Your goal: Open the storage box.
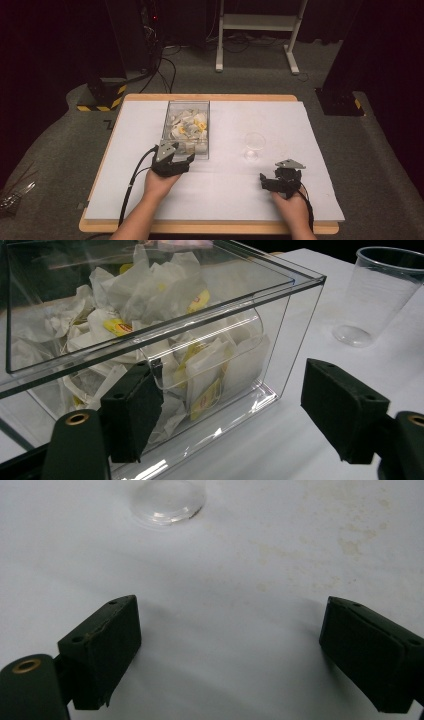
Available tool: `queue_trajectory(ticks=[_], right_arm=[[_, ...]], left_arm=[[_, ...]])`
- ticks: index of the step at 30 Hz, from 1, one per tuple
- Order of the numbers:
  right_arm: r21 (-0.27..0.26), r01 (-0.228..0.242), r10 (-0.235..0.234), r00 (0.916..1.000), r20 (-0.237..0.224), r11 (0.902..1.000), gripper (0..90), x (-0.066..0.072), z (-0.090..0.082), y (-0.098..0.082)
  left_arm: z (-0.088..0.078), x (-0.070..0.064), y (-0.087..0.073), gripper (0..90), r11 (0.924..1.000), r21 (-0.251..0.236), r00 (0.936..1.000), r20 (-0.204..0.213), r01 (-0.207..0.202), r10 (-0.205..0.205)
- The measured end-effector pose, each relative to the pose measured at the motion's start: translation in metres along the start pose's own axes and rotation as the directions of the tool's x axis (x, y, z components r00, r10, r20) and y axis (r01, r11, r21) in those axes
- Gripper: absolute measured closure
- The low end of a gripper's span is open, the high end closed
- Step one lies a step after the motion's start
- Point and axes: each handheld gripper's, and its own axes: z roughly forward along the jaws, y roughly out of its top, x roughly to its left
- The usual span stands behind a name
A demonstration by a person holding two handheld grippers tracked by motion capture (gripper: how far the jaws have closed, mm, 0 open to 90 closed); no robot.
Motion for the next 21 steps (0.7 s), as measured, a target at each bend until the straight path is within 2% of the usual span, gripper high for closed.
queue_trajectory(ticks=[21], right_arm=[[-0.001, 0.001, -0.001, 1.0000, 0.001, 1.0000, 9.5, 0.000, 0.000, 0.000]], left_arm=[[-0.017, -0.006, -0.007, 30.7, 0.9999, 0.005, 0.9997, 0.018, -0.013, 0.013]])
